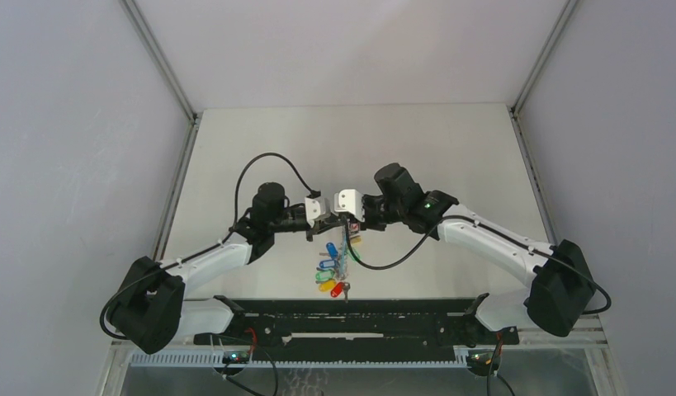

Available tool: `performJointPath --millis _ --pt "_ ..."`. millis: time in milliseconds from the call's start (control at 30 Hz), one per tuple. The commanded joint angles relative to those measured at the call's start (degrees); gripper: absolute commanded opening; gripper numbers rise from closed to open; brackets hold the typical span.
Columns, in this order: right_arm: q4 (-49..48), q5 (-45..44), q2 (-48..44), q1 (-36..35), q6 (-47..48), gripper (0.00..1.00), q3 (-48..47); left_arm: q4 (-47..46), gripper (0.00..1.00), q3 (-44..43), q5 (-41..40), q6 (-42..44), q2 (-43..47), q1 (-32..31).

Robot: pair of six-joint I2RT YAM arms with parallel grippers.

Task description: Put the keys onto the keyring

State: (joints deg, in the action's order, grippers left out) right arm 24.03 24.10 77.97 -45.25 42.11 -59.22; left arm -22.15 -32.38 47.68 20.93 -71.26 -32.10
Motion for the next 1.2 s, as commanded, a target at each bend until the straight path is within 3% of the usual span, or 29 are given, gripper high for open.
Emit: performJointPath --millis 0,233,400,500,700,933,1033,1167 --pt "-5.1 2.6 -3.2 0.0 -0.8 0.00 -0.4 1.8 0.00 -4.3 -2.0 2.5 -0.5 -0.7" --pt "-5.0 3.7 -2.0 -0.3 -0.8 0.00 -0.5 -1.8 0.00 -3.4 -1.7 0.5 0.3 -0.9" --pt "-2.0 -0.3 -3.6 1.5 -4.5 0.00 0.4 -3.8 0.00 -2.4 -5.3 -0.4 0.6 -0.1" --pt "2.0 -8.1 -4.6 2.0 -11.6 0.00 0.3 -5.7 0.00 -1.3 -7.3 -1.3 1.3 0.4" --pt "16.3 -6.3 -4.0 3.3 -28.1 0.00 -0.4 -6.5 0.00 -0.4 -10.6 -1.7 2.6 0.9" --pt "28.4 -16.1 -0.4 2.5 -50.2 0.00 -1.8 -7.9 0.00 0.7 -12.8 -2.4 4.2 1.1" --pt "33.9 -18.4 3.3 2.7 -52.4 0.00 -2.7 -7.9 0.00 0.7 -12.6 -2.7 4.4 1.2" --pt "34.0 -19.4 9.3 6.1 -52.5 0.00 -3.3 -8.0 0.00 0.7 -12.6 -3.2 4.3 1.1"
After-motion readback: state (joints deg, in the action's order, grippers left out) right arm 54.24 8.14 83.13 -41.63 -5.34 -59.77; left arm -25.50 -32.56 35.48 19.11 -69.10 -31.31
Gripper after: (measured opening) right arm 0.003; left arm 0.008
